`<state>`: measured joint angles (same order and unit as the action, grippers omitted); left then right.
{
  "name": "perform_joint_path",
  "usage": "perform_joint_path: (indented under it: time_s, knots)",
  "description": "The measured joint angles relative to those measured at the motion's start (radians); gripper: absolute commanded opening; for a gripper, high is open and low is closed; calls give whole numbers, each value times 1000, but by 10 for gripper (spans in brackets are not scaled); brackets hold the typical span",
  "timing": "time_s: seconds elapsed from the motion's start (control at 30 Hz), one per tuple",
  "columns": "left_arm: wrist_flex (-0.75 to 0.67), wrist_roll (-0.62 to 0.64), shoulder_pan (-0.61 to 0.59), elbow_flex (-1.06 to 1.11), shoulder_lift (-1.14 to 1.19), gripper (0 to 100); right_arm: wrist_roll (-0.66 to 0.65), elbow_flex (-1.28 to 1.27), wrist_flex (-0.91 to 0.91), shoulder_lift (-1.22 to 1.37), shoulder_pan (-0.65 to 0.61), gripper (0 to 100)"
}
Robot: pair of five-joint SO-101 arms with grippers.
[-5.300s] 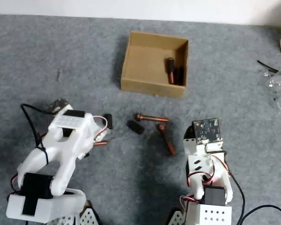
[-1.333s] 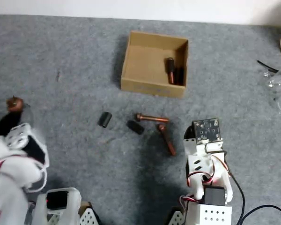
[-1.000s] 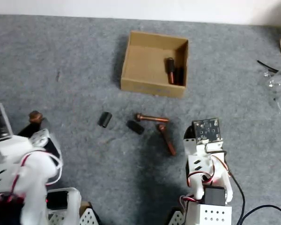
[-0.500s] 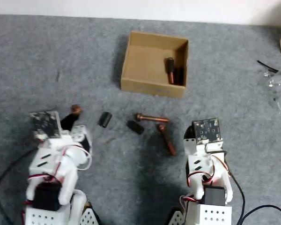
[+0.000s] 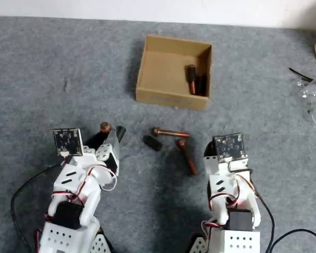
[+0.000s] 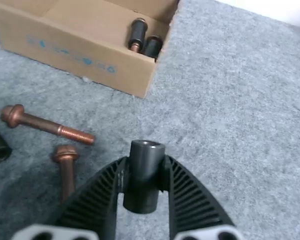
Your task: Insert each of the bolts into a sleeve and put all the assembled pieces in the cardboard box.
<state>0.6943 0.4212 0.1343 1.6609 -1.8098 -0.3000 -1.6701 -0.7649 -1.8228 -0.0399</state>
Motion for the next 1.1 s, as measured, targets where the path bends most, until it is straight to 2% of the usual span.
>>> perform_joint_path:
  time_s: [0.1,0.3,0.4,0.53,0.67,1.1]
  knots:
    - [0,5,-6,3,0,6,0,0,0,0,-37,5]
    - [0,6,-103,3,0,6,0,0,0,0,-245,5]
    - [0,44,-123,3,0,6,0,0,35,0,-308,5]
    - [-2,74,-132,6,0,6,0,0,114,0,-354,5]
    - [-69,75,-132,12,0,6,0,0,210,0,-416,5]
    - [-176,86,-132,14,0,7,0,0,311,0,-756,5]
